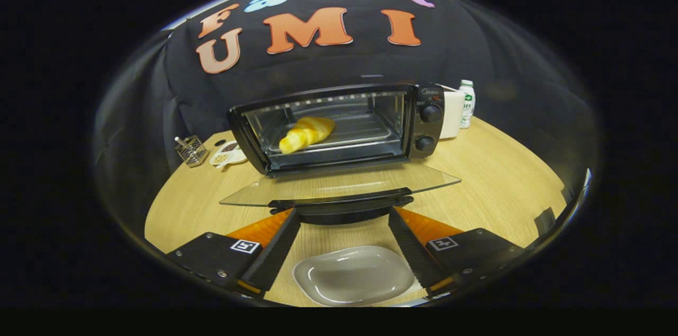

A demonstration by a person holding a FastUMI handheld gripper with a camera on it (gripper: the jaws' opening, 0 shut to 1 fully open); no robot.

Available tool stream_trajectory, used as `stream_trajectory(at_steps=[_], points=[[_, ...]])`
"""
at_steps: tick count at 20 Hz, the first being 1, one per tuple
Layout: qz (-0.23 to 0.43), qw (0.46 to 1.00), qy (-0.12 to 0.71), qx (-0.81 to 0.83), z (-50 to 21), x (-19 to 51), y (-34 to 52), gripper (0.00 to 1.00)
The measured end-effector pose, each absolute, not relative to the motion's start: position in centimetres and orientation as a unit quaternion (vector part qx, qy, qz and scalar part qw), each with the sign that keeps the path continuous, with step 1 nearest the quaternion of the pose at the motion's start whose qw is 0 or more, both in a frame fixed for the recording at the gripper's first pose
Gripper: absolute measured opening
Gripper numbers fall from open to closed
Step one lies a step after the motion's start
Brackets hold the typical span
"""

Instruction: Open the toaster oven, put the food inside, and close the toaster oven door.

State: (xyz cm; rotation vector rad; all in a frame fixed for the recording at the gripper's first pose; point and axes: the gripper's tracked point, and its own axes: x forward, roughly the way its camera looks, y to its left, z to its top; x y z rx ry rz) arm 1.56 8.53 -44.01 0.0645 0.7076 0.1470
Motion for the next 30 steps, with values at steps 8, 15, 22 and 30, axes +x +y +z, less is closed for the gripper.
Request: stream_trajectory(at_steps=[8, 15, 22, 30], points=[[0.071, 0.945, 0.314, 0.055, -40.4, 4.9, 9.2, 1.00], [0.070, 0.953, 0.286, 0.072, -38.2, 9.0, 10.3, 1.00], [0.058, 0.956, 0.277, 0.078, -37.3, 12.6, 10.4, 1.00], [0.051, 0.968, 0.238, 0.054, -30.5, 13.1, 8.4, 0.99]])
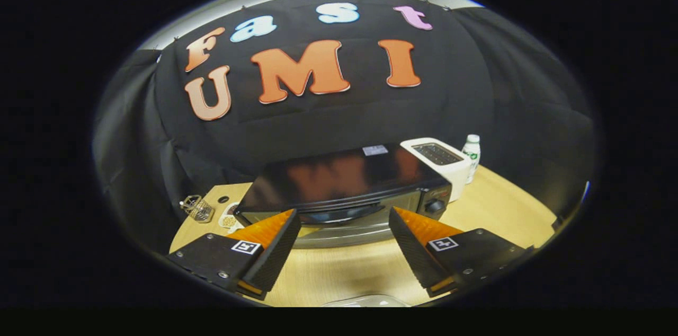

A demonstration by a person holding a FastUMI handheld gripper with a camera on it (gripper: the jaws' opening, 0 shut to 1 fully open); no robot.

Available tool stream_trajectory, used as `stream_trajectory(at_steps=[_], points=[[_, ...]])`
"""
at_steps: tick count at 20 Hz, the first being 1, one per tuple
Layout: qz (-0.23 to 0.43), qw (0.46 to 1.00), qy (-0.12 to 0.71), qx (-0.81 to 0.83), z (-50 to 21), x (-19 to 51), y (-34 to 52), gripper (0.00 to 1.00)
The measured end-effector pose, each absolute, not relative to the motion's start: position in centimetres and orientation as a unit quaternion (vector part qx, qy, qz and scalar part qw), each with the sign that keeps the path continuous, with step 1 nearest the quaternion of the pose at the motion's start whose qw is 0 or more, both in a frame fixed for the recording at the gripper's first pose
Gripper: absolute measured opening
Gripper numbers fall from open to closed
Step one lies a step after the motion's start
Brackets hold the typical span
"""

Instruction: Open the toaster oven, put the food inside, and close the toaster oven door.

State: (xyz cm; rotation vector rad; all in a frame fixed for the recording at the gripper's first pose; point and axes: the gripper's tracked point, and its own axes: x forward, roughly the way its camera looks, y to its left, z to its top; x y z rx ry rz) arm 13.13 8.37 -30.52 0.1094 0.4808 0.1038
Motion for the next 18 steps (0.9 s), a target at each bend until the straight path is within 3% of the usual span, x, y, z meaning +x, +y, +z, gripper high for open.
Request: stream_trajectory(at_steps=[11, 18], points=[[0.044, 0.988, 0.145, 0.031, -14.1, 10.6, 5.6, 0.99], [0.023, 0.994, 0.107, 0.027, -8.3, 6.9, 3.2, 0.99]])
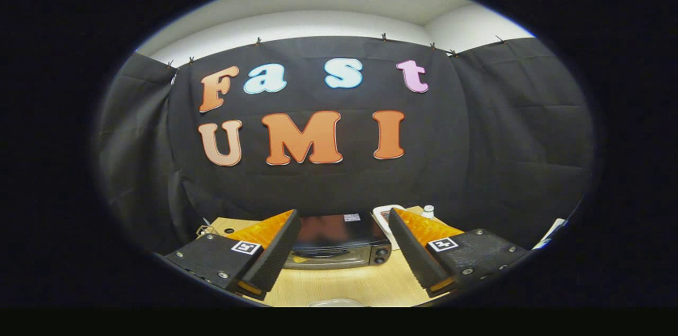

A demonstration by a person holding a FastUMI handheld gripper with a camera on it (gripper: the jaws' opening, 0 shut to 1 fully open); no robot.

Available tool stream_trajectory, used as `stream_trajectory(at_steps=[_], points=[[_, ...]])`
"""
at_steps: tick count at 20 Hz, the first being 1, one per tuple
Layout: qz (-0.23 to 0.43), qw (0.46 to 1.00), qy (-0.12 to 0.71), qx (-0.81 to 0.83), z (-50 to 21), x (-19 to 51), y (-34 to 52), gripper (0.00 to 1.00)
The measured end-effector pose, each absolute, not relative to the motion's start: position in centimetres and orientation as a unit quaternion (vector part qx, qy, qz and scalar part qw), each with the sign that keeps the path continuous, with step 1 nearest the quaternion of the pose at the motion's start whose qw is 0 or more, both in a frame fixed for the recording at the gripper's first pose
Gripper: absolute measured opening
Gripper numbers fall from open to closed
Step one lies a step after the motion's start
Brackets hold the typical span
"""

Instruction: Open the toaster oven, put the food inside, and close the toaster oven door.

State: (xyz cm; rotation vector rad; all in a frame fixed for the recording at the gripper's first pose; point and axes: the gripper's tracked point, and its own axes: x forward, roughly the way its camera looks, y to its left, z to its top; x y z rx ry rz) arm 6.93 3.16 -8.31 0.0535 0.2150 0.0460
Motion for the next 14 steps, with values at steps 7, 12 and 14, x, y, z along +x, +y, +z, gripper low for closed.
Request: stream_trajectory(at_steps=[7, 12, 14], points=[[0.012, 0.995, 0.096, 0.031, -7.5, 5.0, 2.3, 0.99], [0.021, 0.995, 0.093, 0.034, -7.4, 4.1, 3.7, 0.99], [0.024, 0.995, 0.092, 0.034, -7.3, 3.9, 4.0, 0.99]])
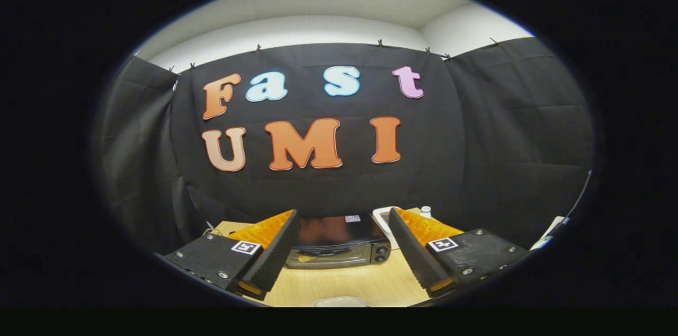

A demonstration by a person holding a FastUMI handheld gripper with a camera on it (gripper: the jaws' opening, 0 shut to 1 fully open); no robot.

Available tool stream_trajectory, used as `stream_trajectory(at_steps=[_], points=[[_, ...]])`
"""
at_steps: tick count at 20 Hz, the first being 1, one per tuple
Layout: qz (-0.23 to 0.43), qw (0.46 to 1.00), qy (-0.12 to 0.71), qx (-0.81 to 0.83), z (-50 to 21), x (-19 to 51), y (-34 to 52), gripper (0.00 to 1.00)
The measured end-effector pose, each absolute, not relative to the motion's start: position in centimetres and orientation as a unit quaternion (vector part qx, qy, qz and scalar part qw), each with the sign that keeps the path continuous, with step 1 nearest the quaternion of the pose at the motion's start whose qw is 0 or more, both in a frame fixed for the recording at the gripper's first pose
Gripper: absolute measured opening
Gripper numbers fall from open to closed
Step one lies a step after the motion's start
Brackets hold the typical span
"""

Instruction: Open the toaster oven, put the food inside, and close the toaster oven door.

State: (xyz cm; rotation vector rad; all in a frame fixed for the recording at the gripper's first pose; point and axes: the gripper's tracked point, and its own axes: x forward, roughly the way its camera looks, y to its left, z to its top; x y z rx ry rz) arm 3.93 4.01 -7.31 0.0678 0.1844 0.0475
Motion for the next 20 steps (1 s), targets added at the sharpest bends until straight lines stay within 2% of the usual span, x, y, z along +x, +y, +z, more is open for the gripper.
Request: stream_trajectory(at_steps=[20], points=[[0.012, 0.996, 0.070, 0.047, -5.2, 3.3, 1.4, 0.99]])
